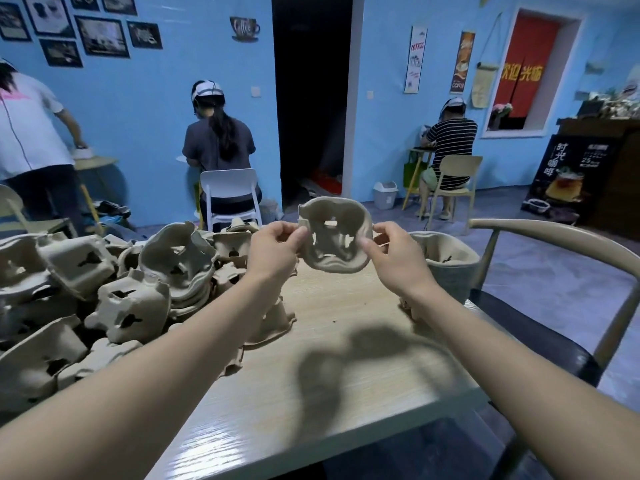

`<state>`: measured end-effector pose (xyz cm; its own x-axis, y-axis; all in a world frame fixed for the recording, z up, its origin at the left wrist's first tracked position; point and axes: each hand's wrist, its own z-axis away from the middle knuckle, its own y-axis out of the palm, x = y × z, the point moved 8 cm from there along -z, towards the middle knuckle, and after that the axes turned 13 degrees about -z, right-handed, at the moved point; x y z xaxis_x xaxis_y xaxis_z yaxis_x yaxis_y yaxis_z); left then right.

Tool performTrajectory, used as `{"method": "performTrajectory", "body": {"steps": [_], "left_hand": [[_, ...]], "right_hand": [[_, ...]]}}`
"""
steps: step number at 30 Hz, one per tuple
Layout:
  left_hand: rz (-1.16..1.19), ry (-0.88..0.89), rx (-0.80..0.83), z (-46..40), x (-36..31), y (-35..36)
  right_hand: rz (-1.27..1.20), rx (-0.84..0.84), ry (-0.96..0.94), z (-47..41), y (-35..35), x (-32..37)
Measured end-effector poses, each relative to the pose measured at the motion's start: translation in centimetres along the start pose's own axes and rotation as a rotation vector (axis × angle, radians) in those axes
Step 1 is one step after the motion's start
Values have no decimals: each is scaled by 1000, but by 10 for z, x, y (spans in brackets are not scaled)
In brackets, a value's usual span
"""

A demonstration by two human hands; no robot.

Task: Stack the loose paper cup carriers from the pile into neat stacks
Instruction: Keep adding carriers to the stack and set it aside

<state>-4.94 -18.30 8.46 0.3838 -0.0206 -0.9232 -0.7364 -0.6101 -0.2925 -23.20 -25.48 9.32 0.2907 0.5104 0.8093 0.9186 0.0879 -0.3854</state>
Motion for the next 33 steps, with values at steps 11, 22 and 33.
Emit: {"method": "performTrajectory", "body": {"steps": [11, 22, 33], "left_hand": [[119, 32, 159, 8, -37, 69], [28, 96, 120, 11, -59, 131], [-135, 53, 107, 10, -40, 152]], "right_hand": [[-62, -363, 18, -17, -87, -11], [10, -494, 135, -23, -136, -59], [91, -403, 190, -15, -137, -77]]}}
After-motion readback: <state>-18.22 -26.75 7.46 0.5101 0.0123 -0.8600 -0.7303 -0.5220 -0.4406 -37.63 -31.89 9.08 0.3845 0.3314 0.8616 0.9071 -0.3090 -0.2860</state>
